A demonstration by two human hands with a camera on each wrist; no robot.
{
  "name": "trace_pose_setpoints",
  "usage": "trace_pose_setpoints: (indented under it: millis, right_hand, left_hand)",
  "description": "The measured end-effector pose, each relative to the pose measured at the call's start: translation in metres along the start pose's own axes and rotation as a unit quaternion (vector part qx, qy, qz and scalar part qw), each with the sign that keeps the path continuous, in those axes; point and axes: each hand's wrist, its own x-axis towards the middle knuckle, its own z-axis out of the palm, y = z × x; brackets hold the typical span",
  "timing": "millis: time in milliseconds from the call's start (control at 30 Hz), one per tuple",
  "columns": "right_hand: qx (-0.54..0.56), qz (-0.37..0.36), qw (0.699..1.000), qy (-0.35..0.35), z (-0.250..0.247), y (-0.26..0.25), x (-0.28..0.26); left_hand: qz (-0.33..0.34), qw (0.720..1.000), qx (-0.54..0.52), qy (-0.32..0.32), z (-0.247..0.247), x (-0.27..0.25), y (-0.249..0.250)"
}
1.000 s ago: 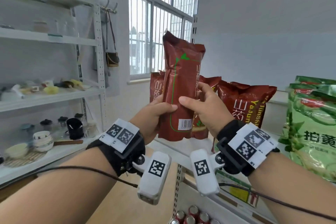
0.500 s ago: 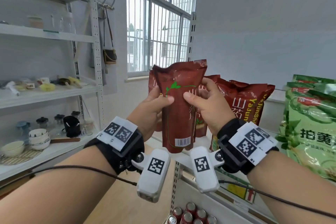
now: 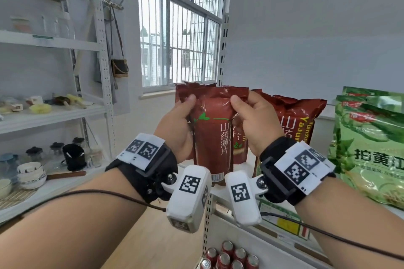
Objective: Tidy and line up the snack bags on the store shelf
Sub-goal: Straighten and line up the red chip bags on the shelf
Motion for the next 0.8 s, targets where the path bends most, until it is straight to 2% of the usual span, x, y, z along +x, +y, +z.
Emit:
trace_pose_setpoints:
  millis: [133, 300, 433, 533, 633, 800]
  right_hand:
    - [0.013, 0.019, 0.999, 0.031, 0.004, 0.004, -0.001]
    - [0.013, 0.031, 0.999, 0.043, 0.003, 0.008, 0.001]
    - [0.006, 0.031, 0.997, 0.065, 0.001, 0.01, 0.004]
    - [0.007, 0.032, 0.997, 0.074, 0.001, 0.011, 0.004]
    - [-0.014, 0.046, 0.996, 0.077, -0.001, 0.019, 0.003]
    - [-0.034, 0.184, 0.981, 0.056, -0.01, 0.037, -0.011]
  left_hand:
    - [-0.045, 0.999, -0.01, -0.001, -0.003, 0.004, 0.001]
    - [-0.037, 0.997, 0.022, -0.063, -0.018, 0.011, -0.002]
    - [-0.003, 0.981, 0.143, -0.134, -0.031, 0.012, -0.01]
    - [-0.038, 0.956, 0.239, -0.163, -0.043, 0.017, -0.02]
    - [-0.053, 0.933, 0.322, -0.153, -0.053, 0.023, -0.033]
    - [-0.027, 0.939, 0.327, -0.105, -0.06, 0.034, -0.047]
